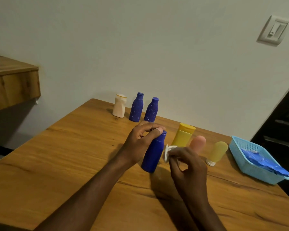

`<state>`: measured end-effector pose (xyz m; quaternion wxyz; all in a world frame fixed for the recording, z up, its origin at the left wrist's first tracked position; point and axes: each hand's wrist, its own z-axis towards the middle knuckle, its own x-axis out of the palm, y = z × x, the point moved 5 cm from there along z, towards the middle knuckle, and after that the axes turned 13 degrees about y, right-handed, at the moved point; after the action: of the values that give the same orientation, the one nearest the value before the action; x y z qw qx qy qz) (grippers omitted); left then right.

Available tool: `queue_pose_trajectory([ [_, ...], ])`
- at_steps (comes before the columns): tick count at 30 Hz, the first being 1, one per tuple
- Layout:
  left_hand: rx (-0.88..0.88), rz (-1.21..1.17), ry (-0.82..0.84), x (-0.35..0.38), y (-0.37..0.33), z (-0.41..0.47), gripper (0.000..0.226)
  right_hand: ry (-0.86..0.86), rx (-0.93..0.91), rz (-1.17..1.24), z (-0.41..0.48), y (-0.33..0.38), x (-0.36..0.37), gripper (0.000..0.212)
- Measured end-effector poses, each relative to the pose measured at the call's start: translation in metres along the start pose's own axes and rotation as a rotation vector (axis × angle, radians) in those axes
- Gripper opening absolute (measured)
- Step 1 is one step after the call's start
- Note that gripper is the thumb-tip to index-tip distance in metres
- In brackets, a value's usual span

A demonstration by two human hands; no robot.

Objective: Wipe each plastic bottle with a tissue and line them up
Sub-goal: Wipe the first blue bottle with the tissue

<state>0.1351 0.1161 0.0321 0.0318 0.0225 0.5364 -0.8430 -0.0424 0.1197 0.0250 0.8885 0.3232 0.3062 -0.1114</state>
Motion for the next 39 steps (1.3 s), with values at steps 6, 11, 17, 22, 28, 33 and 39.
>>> queue_pose_trajectory([
  [6,0.015,0.029,-0.02,0.0,-0.001,0.0,0.024,-0.102,-0.121,0.011,0.02,0.021,-0.01,0.023],
  [11,0.016,0.015,-0.049,-0.005,0.0,0.0,0.025,-0.006,-0.124,-0.072,0.012,0.021,0.015,0.025],
  [17,-0.005,-0.037,-0.019,-0.003,0.001,-0.001,0.021,0.264,-0.019,-0.167,-0.008,0.009,0.037,0.028],
  [22,-0.003,-0.007,-0.035,-0.006,0.003,0.0,0.022,0.061,-0.124,-0.068,0.0,0.019,0.014,0.021],
  [28,-0.011,0.013,-0.038,-0.005,0.003,0.001,0.017,0.018,-0.117,-0.114,0.021,0.027,0.011,0.025],
  [33,0.002,-0.001,-0.052,-0.007,0.003,0.001,0.016,0.184,-0.099,-0.212,0.006,0.019,0.03,0.03],
  [39,0.029,0.028,-0.047,-0.007,0.003,0.001,0.023,0.26,-0.096,-0.179,-0.007,0.02,0.033,0.021],
])
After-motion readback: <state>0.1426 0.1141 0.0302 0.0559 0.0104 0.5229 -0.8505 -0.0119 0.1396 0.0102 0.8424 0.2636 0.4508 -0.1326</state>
